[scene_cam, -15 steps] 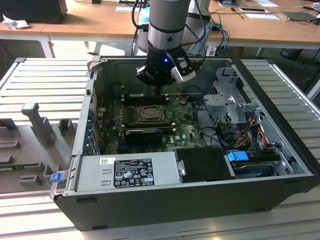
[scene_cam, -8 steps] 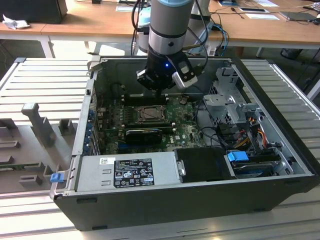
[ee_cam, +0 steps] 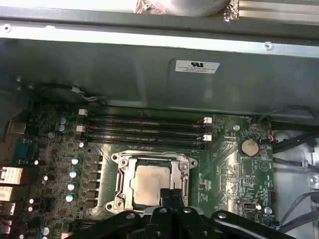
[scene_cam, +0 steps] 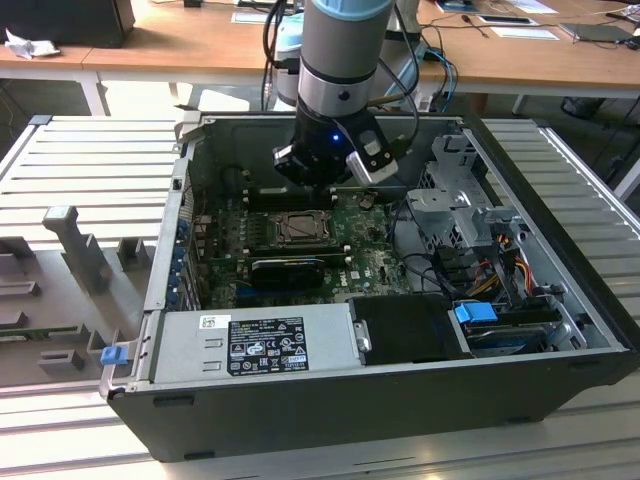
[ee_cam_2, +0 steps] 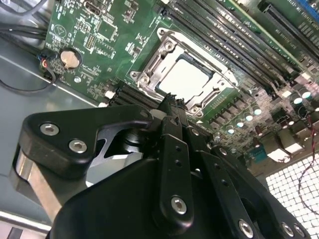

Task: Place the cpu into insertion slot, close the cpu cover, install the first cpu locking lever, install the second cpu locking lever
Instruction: 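Install the second cpu locking lever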

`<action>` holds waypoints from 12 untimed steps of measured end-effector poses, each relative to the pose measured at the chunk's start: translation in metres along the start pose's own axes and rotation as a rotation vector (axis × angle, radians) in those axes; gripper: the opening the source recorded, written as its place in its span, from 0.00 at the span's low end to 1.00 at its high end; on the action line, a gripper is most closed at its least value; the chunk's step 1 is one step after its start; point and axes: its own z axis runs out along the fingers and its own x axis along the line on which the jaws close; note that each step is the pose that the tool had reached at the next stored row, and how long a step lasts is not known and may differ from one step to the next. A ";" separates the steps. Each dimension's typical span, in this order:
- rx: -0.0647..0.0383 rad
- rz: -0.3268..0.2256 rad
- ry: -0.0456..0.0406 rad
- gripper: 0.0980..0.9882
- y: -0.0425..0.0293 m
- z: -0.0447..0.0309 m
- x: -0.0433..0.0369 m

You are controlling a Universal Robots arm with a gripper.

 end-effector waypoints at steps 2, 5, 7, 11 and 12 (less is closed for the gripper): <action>0.000 0.000 0.0000 0.01 -0.0016 -0.0003 0.0000; 0.000 0.000 0.0000 0.01 -0.0070 -0.0014 0.0004; 0.000 0.000 0.0001 0.01 -0.0087 -0.0015 0.0006; 0.000 0.000 0.0003 0.01 -0.0150 0.0012 0.0009; 0.000 0.000 0.0016 0.01 -0.0170 0.0031 0.0010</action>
